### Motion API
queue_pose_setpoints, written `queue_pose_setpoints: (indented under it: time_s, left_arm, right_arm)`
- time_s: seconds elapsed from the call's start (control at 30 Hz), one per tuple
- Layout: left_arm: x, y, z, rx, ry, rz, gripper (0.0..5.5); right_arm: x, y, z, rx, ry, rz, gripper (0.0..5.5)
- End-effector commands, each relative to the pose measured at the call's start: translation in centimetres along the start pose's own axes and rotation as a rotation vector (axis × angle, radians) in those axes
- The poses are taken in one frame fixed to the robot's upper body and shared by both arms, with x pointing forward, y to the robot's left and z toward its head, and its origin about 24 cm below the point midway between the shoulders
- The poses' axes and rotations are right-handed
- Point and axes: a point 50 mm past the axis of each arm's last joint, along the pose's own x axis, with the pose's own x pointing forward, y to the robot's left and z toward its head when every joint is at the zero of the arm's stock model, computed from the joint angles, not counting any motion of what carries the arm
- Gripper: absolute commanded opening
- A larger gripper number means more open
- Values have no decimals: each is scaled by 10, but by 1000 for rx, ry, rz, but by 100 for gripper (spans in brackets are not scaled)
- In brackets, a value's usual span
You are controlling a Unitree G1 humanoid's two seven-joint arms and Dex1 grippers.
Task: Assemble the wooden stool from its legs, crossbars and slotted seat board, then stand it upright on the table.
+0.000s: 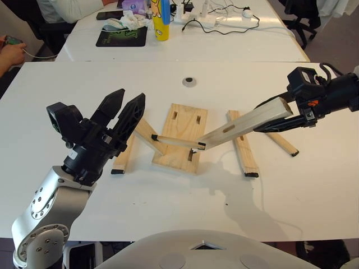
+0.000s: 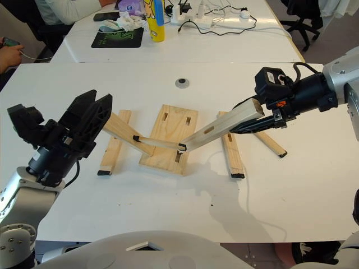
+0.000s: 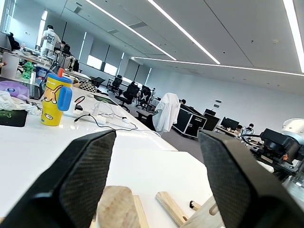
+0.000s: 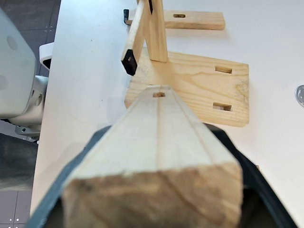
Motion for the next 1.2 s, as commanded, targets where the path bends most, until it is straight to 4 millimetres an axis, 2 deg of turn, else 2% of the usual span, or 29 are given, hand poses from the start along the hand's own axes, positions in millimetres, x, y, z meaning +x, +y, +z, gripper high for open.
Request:
queue_pose_setpoints:
  time_s: [0.03, 0.33, 0.67, 1.0, 1.2]
  left_arm:
    - [-3, -1, 0, 11, -18, 21, 318]
    - [-5, -2, -1, 22, -48, 55, 318]
    - [-4, 0, 0, 33, -60, 61, 318]
    - [-5, -3, 0, 37, -71, 73, 318]
    - [-5, -4, -1, 40, -85, 87, 318]
  right_arm:
    - [-1, 4, 9, -16, 16, 2, 206]
    - [9, 6, -1, 63, 36, -26, 206]
    - [20, 17, -12, 107, 56, -14, 206]
    - [17, 7, -23, 100, 126, -94, 206]
    - [7, -12, -20, 14, 178, -115, 206]
